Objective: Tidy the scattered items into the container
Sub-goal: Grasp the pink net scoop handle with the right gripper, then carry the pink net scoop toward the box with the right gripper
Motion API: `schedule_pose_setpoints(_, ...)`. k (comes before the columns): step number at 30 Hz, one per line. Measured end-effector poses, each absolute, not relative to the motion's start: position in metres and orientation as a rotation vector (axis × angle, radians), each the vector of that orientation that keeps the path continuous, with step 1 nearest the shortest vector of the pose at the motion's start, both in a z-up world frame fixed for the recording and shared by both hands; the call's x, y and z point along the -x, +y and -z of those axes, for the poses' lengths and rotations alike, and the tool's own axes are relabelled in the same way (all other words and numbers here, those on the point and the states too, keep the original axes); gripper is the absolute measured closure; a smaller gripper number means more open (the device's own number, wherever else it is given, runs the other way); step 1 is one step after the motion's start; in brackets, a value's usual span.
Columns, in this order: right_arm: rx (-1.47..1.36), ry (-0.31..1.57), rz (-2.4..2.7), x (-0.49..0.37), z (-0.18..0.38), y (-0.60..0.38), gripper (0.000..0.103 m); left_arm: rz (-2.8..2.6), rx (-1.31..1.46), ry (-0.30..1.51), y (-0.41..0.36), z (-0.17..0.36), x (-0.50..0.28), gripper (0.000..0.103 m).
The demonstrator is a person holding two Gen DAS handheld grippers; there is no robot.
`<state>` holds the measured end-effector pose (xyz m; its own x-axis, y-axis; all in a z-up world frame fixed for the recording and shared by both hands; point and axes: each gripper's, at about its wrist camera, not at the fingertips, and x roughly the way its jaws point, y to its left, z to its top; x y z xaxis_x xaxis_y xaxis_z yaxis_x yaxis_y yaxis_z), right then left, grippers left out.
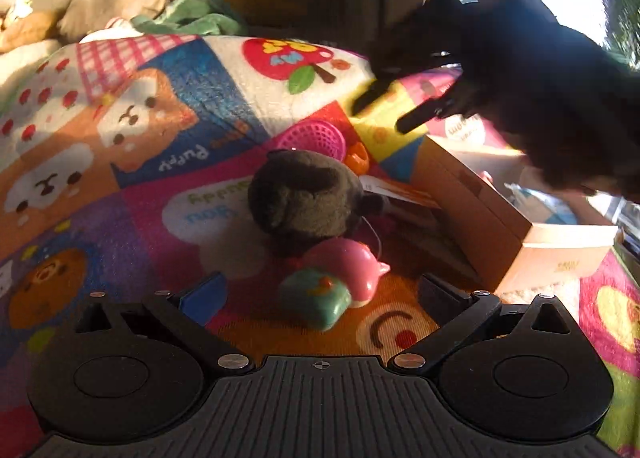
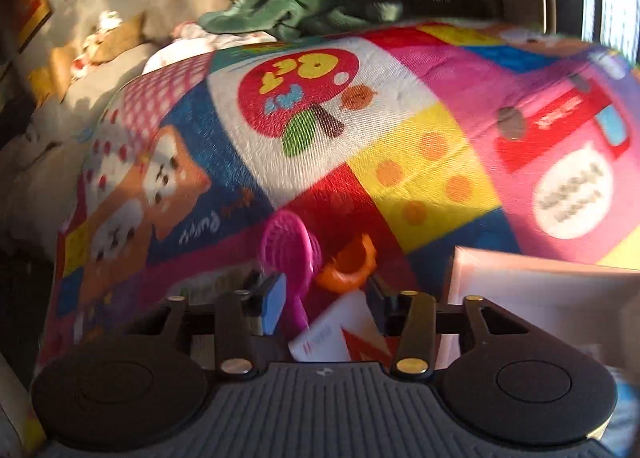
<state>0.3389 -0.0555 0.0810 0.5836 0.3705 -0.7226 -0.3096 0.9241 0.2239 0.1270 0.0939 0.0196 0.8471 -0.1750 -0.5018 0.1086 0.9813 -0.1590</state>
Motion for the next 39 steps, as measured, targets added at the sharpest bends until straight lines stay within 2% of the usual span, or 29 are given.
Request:
schedule_pose_setpoints(2, -0.136, 0.91, -0.356, -0.369, -0.07, -0.044, 0.017, 0.137, 0.177, 0.539, 0.101, -0.019, -0.127, 0.0)
schedule_pose_setpoints(6, -0.183, 1.021, -0.271, -0.413, -0.036, -0.032, 0.017, 0.127, 0.256, 0.547, 0.114, -0.018, -0.13, 0.0)
schedule_pose_setpoints(10, -0.153, 1.066, -0.228, -0.418, -0.013, -0.024, 0.017, 0.138, 0.242, 0.539, 0.111, -0.019, -0.128, 0.0)
schedule_pose_setpoints(11, -0.124, 1.057, -0.228, -0.415, -0.012, -0.02, 0.021, 0.14, 0.239, 0.538, 0.111, -0.018, -0.128, 0.0)
schedule_pose_setpoints(12, -0.082, 1.047, -0.232, -0.41, -0.012, -0.016, 0.033, 0.14, 0.241, 0.539, 0.111, -0.019, -0.128, 0.0)
schedule_pose_setpoints(13, -0.041, 1.042, -0.242, -0.406, -0.013, -0.012, 0.041, 0.14, 0.245, 0.54, 0.112, -0.019, -0.128, 0.0)
schedule_pose_setpoints(14, -0.013, 1.038, -0.26, -0.402, -0.014, -0.01, 0.056, 0.141, 0.249, 0.541, 0.113, -0.018, -0.129, 0.0)
schedule_pose_setpoints(15, -0.007, 1.045, -0.286, -0.397, -0.015, -0.01, 0.065, 0.142, 0.252, 0.541, 0.113, -0.019, -0.129, 0.0)
schedule_pose_setpoints(17, -0.022, 1.072, -0.317, -0.39, -0.016, -0.013, 0.073, 0.147, 0.252, 0.535, 0.112, -0.019, -0.128, 0.0)
schedule_pose_setpoints(24, -0.11, 0.985, -0.416, -0.333, -0.067, -0.046, 0.075, 0.261, 0.18, 0.519, 0.099, -0.024, -0.117, 0.0)
schedule_pose_setpoints(29, -0.207, 0.856, -0.569, -0.25, -0.133, -0.096, 0.075, 0.382, 0.113, 0.526, 0.08, -0.036, -0.088, 0.0)
schedule_pose_setpoints(32, -0.256, 0.815, -0.589, -0.205, -0.153, -0.133, 0.075, 0.453, 0.045, 0.529, 0.065, -0.042, -0.067, 0.0)
schedule_pose_setpoints(37, -0.288, 0.899, -0.463, -0.157, -0.118, -0.181, 0.073, 0.523, -0.02, 0.539, 0.036, -0.046, -0.045, 0.0)
schedule_pose_setpoints(39, -0.257, 0.889, -0.401, -0.15, -0.096, -0.19, 0.06, 0.512, -0.044, 0.561, 0.022, -0.046, -0.046, 0.0)
